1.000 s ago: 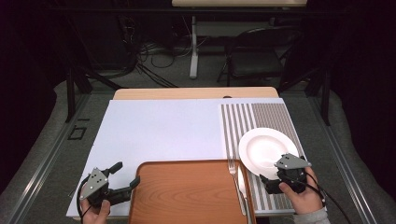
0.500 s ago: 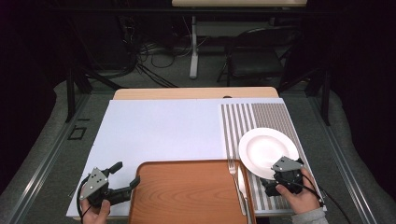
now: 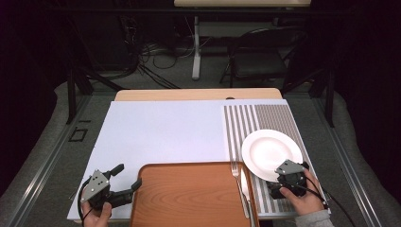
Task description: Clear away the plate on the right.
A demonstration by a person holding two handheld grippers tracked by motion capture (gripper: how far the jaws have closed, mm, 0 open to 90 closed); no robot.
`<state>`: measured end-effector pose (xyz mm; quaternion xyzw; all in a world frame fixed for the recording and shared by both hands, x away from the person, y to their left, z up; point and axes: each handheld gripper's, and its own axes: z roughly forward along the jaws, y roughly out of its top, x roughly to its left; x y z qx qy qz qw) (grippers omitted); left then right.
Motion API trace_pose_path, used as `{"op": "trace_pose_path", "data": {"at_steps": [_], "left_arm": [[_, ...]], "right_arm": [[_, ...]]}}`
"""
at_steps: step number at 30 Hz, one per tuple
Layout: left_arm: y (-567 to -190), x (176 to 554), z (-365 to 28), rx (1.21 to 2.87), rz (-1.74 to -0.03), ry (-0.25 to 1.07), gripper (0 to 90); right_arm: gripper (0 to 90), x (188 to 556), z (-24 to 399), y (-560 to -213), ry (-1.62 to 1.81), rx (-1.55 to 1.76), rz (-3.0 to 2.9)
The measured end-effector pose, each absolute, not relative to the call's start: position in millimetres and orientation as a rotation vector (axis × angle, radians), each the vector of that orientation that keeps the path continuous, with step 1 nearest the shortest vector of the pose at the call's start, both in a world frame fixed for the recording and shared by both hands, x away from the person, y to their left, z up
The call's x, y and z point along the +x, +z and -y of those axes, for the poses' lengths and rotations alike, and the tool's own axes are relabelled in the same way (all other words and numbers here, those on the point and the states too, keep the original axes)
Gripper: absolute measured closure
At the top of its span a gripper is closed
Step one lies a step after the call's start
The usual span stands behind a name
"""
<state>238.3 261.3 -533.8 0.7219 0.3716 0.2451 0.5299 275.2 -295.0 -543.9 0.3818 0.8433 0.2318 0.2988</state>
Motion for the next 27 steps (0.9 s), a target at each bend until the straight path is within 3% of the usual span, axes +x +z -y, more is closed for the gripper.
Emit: {"op": "trace_pose_path", "data": {"at_steps": [27], "left_arm": [[-533.5,238.1,-261.3,1.725,-0.883,0.586,15.3]], "right_arm": [[0.0,276.8,299.6,-550.3,0.477,0.913,-2.212]]}}
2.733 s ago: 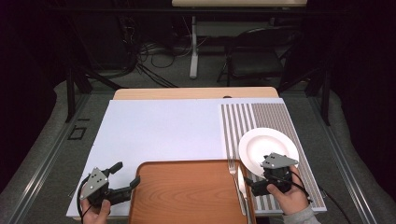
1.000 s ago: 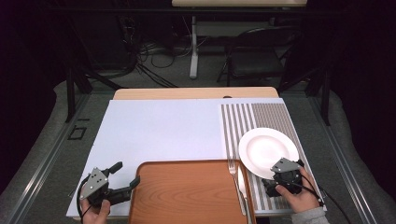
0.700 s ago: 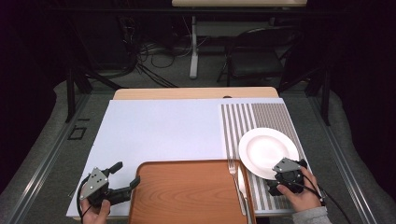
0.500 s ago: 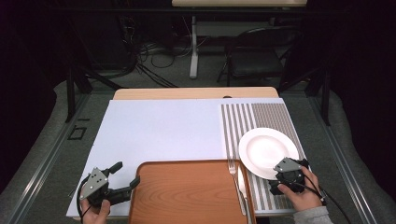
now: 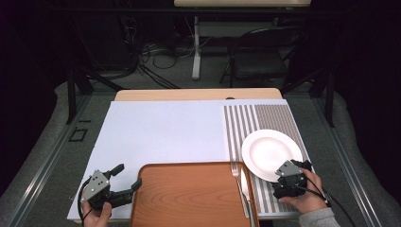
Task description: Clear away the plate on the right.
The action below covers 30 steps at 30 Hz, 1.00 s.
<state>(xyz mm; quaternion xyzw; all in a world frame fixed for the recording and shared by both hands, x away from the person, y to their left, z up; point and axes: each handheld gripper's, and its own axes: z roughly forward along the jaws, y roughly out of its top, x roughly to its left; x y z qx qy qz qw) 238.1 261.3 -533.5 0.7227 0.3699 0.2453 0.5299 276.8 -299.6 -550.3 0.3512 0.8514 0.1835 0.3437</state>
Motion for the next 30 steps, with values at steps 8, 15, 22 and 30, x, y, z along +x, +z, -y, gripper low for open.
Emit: {"op": "trace_pose_path", "data": {"at_steps": [8,15,22,30], "left_arm": [[-534,239,-261,1.733,-0.881,0.585,15.3],[-534,239,-261,1.735,-0.881,0.582,15.3],[-534,239,-262,1.733,-0.883,0.583,15.3],[-534,240,-262,1.731,-0.884,0.584,15.3]], "right_arm": [[0.7,278,300,-551,0.478,0.904,-2.19],[0.0,280,297,-551,0.463,0.869,-2.184],[2.6,285,295,-551,0.464,0.845,-2.174],[4.8,290,294,-551,0.476,0.847,-2.177]]}}
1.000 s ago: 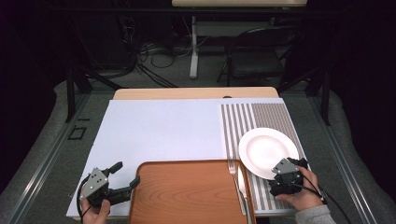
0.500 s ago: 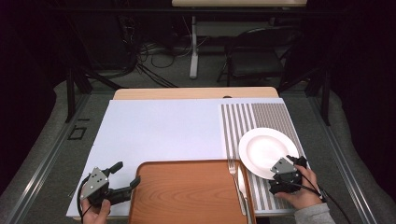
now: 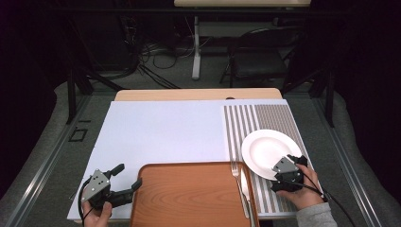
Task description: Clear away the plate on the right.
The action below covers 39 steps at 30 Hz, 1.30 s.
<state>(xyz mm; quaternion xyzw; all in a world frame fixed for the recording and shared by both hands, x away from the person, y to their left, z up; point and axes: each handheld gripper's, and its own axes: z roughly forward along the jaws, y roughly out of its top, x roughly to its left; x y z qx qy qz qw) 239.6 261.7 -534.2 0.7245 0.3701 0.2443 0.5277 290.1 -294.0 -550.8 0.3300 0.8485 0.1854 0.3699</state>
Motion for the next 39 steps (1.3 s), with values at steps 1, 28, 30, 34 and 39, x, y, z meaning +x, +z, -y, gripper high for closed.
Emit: {"op": "trace_pose_path", "data": {"at_steps": [1,28,30,34,39], "left_arm": [[-534,240,-262,1.73,-0.887,0.583,15.3],[-534,239,-262,1.73,-0.886,0.588,15.3],[-534,239,-262,1.733,-0.885,0.59,15.3],[-534,239,-262,1.731,-0.887,0.59,15.3],[-534,239,-262,1.733,-0.885,0.589,15.3]], "right_arm": [[4.8,291,293,-550,0.472,0.837,-2.182],[47.8,301,285,-526,0.501,0.778,-2.322],[48.7,302,285,-526,0.486,0.776,-2.32],[52.2,303,284,-523,0.434,0.782,-2.34],[54.2,304,282,-524,0.418,0.69,-2.355]]}}
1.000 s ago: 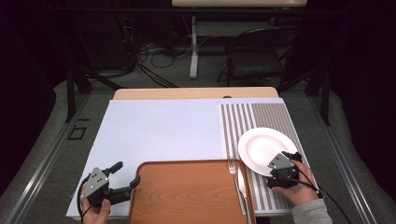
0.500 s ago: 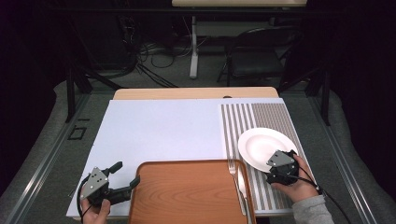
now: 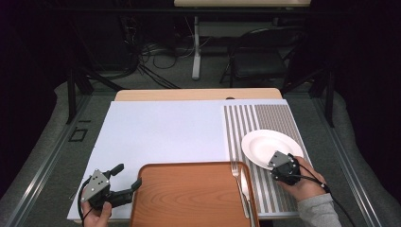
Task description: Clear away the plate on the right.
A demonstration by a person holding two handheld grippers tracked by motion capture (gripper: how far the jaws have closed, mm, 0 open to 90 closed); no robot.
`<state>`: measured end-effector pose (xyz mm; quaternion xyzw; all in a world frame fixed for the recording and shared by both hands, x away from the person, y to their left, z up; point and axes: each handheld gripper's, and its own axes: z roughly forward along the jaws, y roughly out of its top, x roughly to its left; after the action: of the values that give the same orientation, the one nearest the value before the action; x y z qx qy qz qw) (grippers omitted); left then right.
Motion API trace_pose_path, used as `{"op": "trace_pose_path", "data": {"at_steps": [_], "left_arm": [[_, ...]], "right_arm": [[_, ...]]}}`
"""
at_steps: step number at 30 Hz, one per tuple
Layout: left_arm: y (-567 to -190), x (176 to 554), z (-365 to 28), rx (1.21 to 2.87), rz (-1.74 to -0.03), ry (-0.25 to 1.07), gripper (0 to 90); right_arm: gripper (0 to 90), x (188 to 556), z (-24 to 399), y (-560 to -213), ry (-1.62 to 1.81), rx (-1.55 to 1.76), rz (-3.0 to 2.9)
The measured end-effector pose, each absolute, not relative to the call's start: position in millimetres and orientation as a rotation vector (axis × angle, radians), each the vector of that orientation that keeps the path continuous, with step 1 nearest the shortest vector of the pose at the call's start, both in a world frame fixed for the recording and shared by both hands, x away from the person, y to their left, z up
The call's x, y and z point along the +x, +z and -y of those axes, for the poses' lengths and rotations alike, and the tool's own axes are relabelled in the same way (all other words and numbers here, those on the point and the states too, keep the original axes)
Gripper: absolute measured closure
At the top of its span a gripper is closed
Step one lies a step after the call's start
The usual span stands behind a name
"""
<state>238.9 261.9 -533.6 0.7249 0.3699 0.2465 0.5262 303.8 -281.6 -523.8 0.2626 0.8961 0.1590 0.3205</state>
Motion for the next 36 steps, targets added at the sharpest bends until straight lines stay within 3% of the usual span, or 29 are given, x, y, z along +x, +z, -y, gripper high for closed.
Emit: {"op": "trace_pose_path", "data": {"at_steps": [26,36], "left_arm": [[-534,239,-262,1.731,-0.887,0.588,15.3],[-534,239,-262,1.727,-0.892,0.588,15.3]], "right_arm": [[78.2,303,275,-518,0.333,0.523,-2.434],[82.1,301,272,-518,0.382,0.45,-2.382]]}}
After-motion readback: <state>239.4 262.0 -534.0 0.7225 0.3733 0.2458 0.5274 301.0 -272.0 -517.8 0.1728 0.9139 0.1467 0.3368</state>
